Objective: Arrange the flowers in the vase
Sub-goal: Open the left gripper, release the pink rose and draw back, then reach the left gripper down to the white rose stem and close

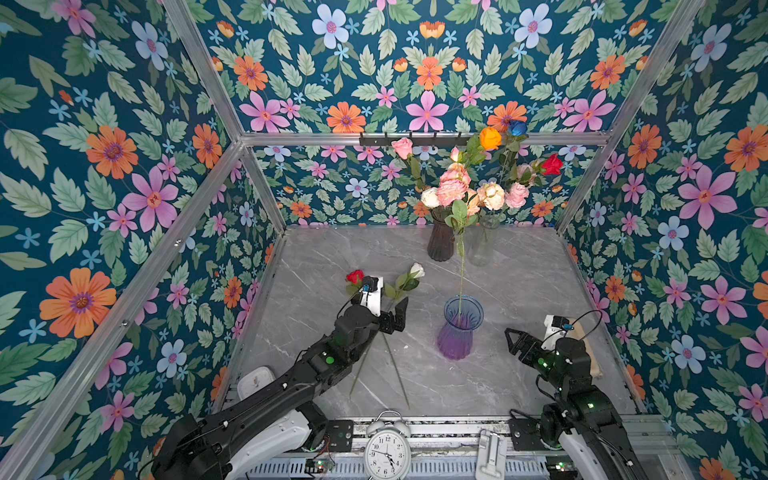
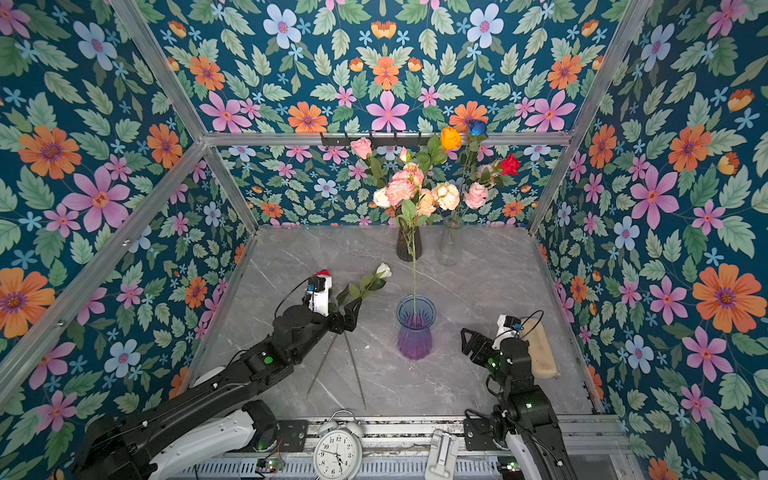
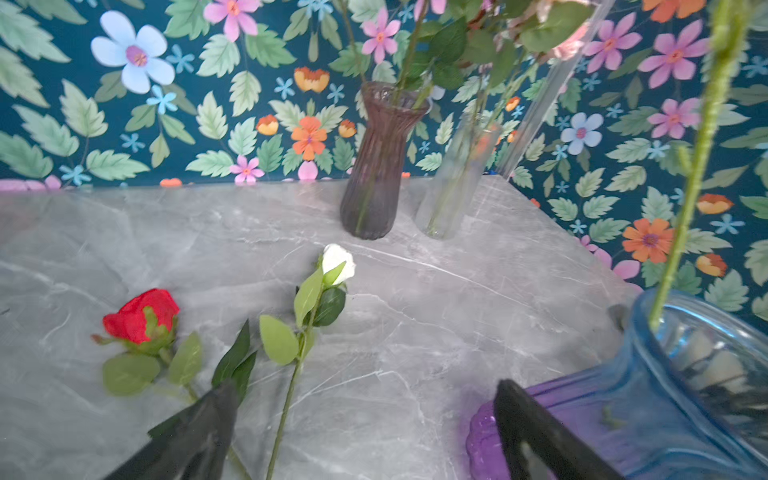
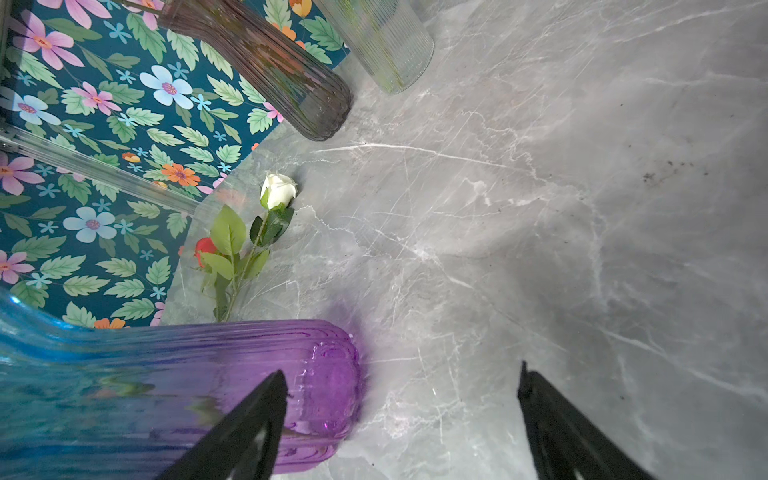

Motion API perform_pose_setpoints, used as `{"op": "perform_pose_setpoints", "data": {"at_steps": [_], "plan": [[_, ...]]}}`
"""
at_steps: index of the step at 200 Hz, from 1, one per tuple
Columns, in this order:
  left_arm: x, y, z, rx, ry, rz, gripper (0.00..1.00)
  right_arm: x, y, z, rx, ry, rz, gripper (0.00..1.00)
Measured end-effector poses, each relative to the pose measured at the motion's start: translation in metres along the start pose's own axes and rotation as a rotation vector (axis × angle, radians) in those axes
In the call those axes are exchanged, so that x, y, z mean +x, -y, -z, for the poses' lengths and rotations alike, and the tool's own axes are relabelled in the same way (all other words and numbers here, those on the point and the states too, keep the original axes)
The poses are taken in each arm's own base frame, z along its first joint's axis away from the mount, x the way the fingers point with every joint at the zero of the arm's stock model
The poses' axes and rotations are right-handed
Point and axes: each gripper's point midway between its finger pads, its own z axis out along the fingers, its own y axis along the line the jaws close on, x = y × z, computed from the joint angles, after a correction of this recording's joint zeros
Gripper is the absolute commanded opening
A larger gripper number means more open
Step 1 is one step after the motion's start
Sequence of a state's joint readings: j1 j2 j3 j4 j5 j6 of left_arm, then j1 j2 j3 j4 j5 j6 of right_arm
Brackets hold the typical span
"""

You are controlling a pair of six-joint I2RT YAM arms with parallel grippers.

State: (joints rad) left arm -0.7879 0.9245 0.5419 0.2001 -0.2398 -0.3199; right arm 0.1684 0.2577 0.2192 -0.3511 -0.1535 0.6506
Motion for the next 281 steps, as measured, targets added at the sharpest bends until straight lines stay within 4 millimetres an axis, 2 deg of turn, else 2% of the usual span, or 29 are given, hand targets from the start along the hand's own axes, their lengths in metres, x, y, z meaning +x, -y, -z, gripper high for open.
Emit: {"op": "perform_pose_setpoints", "data": {"at_steps": [27, 72, 97, 113, 136, 152, 201, 217, 244, 257, 281], "plan": [[0.017, -0.024, -0.002, -0.052, -0.056, 0.036, 0.99, -0.002, -0.002, 0.001, -0.009, 0.011, 0.002, 0.88], [0.036, -0.056, -0.010, -0.108, -0.134, 0.126, 0.83, -0.002, -0.002, 0.002, -0.013, 0.016, 0.003, 0.88], [0.061, -0.081, -0.023, -0.154, -0.232, 0.197, 0.76, -0.001, -0.001, 0.002, -0.007, 0.010, 0.001, 0.88], [0.080, -0.089, -0.028, -0.168, -0.293, 0.233, 0.71, 0.001, 0.000, 0.002, -0.004, 0.006, 0.001, 0.88], [0.107, -0.091, -0.033, -0.153, -0.376, 0.272, 0.67, 0.001, 0.000, 0.003, -0.004, 0.006, 0.001, 0.88], [0.120, -0.095, -0.037, -0.158, -0.408, 0.297, 0.58, 0.001, 0.000, 0.003, -0.003, 0.006, 0.000, 0.88], [0.140, -0.098, -0.048, -0.119, -0.445, 0.390, 0.42, 0.001, 0.000, 0.003, -0.004, 0.006, 0.001, 0.88], [0.141, -0.098, -0.052, -0.107, -0.445, 0.417, 0.41, 0.001, 0.000, 0.003, -0.004, 0.006, 0.001, 0.88], [0.137, -0.093, -0.059, -0.071, -0.449, 0.430, 0.31, 0.001, 0.000, 0.003, -0.004, 0.006, 0.001, 0.88], [0.127, -0.083, -0.067, -0.039, -0.451, 0.397, 0.33, 0.001, 0.000, 0.003, -0.004, 0.006, 0.001, 0.88], [0.104, -0.051, -0.084, 0.009, -0.450, 0.258, 0.36, 0.001, 0.000, 0.002, -0.003, 0.005, 0.001, 0.88]]}}
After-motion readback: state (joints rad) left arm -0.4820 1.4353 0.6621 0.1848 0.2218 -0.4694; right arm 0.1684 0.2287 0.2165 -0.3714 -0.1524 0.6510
